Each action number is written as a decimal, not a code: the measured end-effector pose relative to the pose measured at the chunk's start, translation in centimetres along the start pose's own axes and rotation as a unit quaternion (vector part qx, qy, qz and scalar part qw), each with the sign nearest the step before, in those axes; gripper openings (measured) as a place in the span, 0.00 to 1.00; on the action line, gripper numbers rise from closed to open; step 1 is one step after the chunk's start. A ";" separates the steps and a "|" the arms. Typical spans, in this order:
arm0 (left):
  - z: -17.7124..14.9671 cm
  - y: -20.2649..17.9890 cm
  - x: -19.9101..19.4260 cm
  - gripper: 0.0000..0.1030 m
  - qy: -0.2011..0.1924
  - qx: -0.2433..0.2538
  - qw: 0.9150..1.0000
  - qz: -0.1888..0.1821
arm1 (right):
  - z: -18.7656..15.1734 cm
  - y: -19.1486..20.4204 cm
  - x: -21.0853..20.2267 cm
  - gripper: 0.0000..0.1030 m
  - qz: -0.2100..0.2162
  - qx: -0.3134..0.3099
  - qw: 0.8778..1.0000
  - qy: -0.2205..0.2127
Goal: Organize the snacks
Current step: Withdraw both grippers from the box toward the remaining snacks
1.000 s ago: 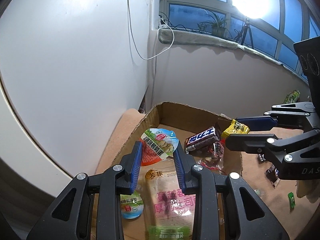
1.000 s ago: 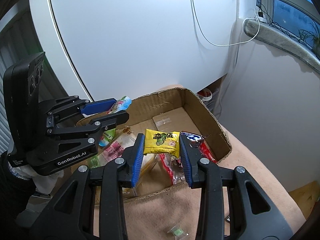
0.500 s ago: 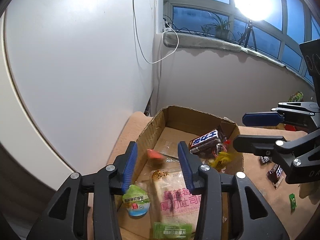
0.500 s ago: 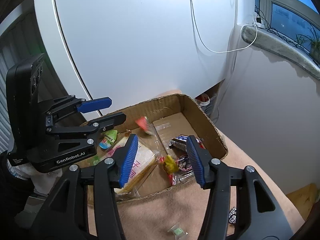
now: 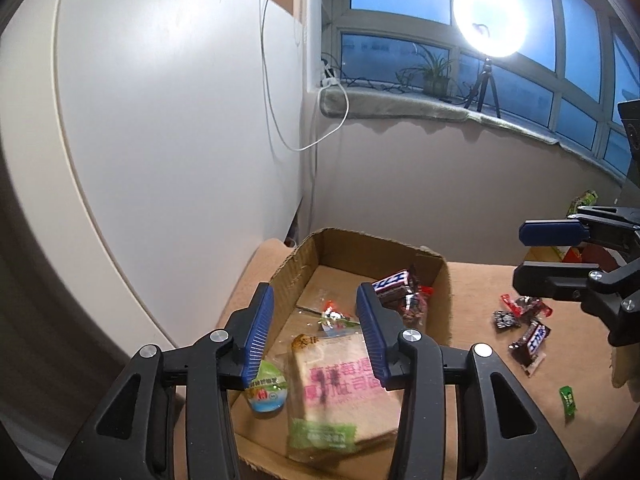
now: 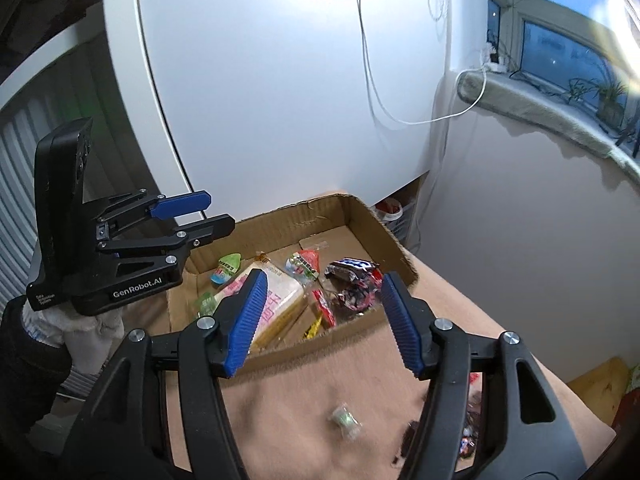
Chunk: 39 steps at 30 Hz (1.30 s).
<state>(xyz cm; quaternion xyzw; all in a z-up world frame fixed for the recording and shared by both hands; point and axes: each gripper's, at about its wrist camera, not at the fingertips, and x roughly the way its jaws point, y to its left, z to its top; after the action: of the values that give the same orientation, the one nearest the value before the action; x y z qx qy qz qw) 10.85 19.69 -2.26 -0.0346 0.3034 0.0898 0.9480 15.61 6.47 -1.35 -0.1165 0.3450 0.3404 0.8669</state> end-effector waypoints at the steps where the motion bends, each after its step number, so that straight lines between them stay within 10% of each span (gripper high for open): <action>1: 0.0 -0.2 -0.4 0.41 -0.003 0.001 1.000 -0.001 | -0.2 0.1 -0.6 0.60 -0.004 -0.003 1.000 -0.003; 12: -0.8 -3.8 -4.1 0.45 -0.032 0.021 0.999 -0.018 | -3.7 1.1 -7.1 0.62 -0.029 -0.011 0.999 -0.032; 16: -1.9 -5.6 -4.6 0.45 -0.031 0.031 0.999 -0.025 | -5.8 1.0 -9.3 0.81 -0.042 -0.004 0.998 -0.046; 39: -8.3 -12.1 -3.4 0.49 0.031 -0.003 0.992 -0.119 | -19.5 -1.2 -13.0 0.81 -0.122 0.133 0.983 -0.017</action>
<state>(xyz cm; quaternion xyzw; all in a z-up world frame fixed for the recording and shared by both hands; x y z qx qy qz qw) 5.74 6.31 -6.87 -0.0762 0.3262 -0.0241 0.9419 -0.60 -9.62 -6.93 -0.0355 0.3558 0.1850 0.9154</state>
